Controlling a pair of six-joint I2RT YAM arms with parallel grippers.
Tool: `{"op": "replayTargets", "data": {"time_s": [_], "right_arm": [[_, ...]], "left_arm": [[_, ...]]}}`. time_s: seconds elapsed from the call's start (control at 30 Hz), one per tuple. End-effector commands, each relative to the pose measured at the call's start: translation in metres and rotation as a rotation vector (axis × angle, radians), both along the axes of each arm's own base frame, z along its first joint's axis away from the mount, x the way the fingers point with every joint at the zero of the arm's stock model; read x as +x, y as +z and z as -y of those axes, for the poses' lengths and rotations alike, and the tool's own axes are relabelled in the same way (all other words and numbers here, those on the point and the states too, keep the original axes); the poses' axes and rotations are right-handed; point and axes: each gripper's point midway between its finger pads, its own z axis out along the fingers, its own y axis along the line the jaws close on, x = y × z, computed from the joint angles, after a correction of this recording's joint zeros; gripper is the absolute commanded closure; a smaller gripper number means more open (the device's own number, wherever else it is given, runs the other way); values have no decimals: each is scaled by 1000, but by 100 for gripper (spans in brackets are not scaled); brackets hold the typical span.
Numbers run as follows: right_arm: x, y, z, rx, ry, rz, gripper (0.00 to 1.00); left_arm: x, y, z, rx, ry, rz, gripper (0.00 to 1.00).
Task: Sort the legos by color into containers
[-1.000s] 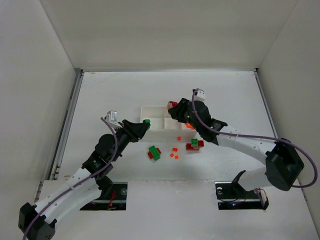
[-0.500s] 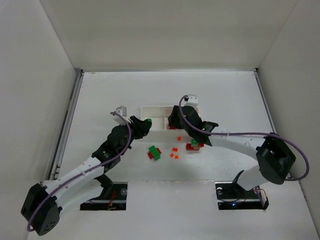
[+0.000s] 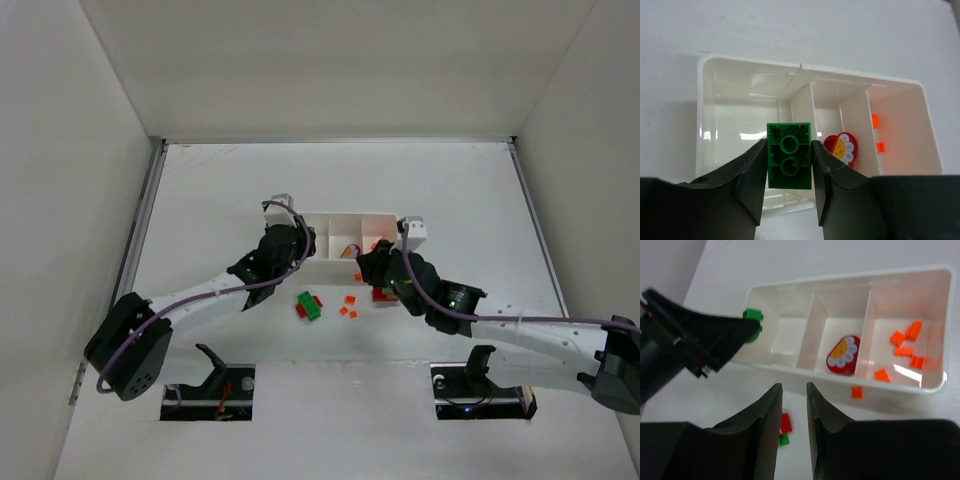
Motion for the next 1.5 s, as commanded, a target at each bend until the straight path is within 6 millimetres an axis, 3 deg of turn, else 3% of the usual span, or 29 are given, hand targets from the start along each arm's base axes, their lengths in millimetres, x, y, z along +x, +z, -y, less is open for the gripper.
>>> {"op": "replayTargets", "data": {"time_s": [0.0,0.1,0.23,0.3,0.43,0.63,0.77,1.03,1.3,1.47], "right_arm": [[-24,-28,1,-83,22,-48,67],[-51,-50,-23,-176,132,-82,60],[-72,-69,-54,-243,223,-96,48],[-75,-76,-69,-268,249,-92,42],[-78,-83,-93,-288,280,-85,40],[-80,-86,-120,-292,328,-80,37],[-82,-94,-134,-312,360,-89,33],[-76,-114,-145,-368,362,-110,37],[-68,-126,-140,-404,338,-133,37],[-60,-131,-138,-438,321,-137,38]], "left_arm": [[20,21,0,105,46,106,75],[26,15,2,149,57,101,71],[28,11,4,163,55,91,60],[29,14,2,154,63,94,53],[23,26,-4,128,65,116,46],[-2,42,-17,22,59,120,50],[-23,40,-36,-60,86,101,52],[-63,29,-72,-115,117,54,53],[-90,-2,-78,-133,102,-42,55],[-96,-12,-81,-135,104,-59,55]]}}
